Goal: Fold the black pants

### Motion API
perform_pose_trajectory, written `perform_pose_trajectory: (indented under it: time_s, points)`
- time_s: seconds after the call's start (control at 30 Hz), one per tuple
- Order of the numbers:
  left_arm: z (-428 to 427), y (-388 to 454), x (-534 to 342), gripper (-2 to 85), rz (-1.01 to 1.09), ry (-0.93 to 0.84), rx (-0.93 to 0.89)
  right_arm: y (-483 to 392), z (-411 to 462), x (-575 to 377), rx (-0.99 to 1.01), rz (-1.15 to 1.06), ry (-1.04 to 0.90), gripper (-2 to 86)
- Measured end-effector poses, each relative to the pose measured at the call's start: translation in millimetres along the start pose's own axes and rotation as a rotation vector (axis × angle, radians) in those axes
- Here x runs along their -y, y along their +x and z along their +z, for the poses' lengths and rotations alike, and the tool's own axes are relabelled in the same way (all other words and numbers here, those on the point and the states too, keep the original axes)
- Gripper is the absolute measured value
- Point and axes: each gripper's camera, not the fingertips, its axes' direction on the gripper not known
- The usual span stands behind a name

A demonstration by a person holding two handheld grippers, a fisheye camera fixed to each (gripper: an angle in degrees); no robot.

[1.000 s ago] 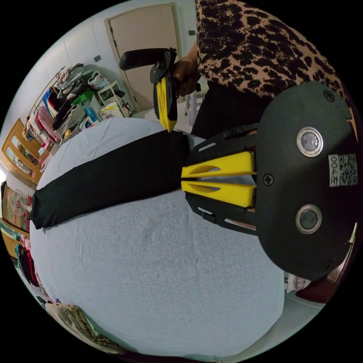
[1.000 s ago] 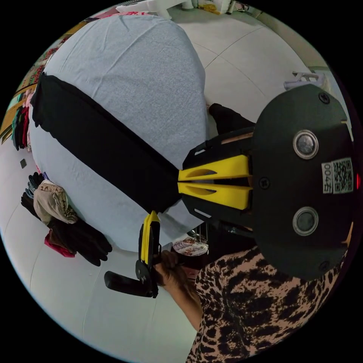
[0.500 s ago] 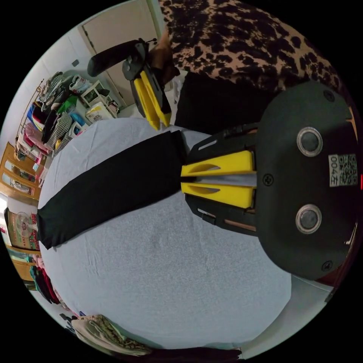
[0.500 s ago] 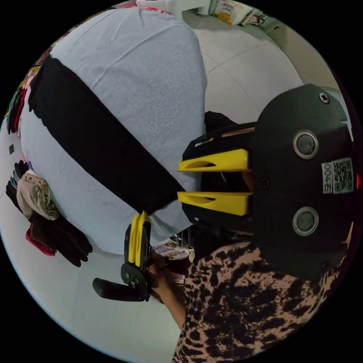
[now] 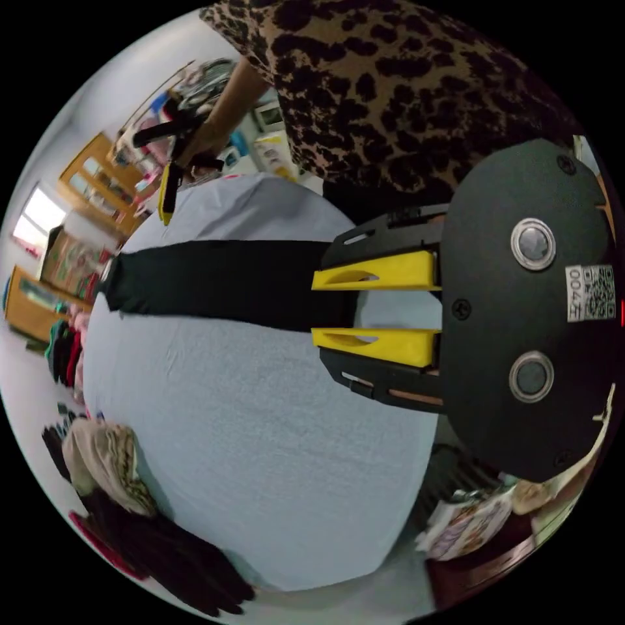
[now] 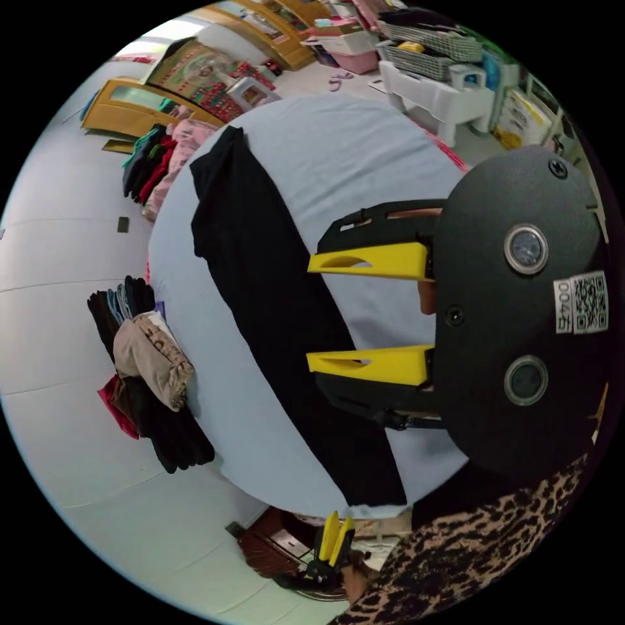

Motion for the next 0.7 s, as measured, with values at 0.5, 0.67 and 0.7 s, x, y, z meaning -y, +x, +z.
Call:
perform_pose_trajectory:
  time_s: [0.5,0.67,0.7]
  points:
    - [43,159,78,9.8,-0.281,0.041,0.172,192,107,142,-0.008,-0.257,-0.062,15.8]
    - [68,176,117,10.0,-0.199,0.099,0.139,237,118,174,-0.01,-0.242,-0.057,15.4]
    - [71,178,124,10.1,-0.179,0.108,0.144,242,119,178,-0.01,-0.243,-0.057,15.4]
